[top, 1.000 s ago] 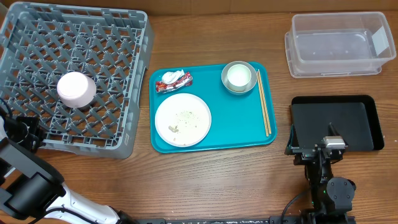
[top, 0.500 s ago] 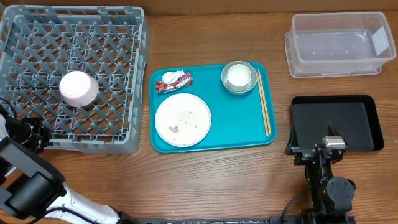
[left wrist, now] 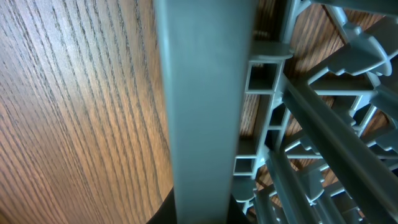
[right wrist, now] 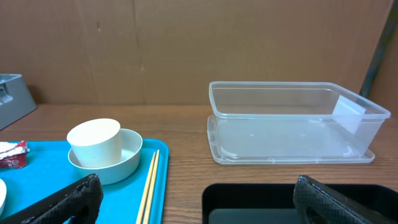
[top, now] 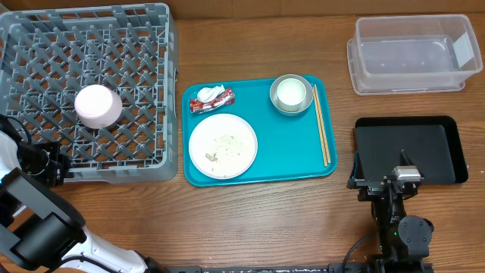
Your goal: Sort waste into correct bins and load items into the dishwasher
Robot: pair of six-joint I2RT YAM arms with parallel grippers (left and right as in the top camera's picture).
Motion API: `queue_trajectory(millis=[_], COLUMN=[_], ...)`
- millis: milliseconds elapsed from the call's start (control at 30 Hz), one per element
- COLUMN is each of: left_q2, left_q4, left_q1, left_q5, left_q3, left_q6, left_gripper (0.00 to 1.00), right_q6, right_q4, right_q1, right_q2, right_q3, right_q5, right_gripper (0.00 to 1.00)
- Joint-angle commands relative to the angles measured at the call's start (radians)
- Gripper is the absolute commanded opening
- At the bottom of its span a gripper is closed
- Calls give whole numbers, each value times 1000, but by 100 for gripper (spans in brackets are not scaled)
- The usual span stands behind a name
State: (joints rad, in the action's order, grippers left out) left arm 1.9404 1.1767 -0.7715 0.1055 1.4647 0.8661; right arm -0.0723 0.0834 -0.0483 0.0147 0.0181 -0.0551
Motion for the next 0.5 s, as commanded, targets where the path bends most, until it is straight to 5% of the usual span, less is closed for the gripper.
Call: queue_trajectory(millis=[0, 467], left_q2=[49, 49], left_q4=[0, -29], left_q1=[32, 31], left_q5=[-35, -98], left_q3=[-53, -53], left_q6=[-10, -123], left_gripper=[4, 4], right_q6=[-3, -3], right_q4=[-3, -3], right_q1=[-7, -7], right_q2=[-12, -12], right_q3=[-10, -10], right_q5=[5, 5], right_gripper=[100, 100])
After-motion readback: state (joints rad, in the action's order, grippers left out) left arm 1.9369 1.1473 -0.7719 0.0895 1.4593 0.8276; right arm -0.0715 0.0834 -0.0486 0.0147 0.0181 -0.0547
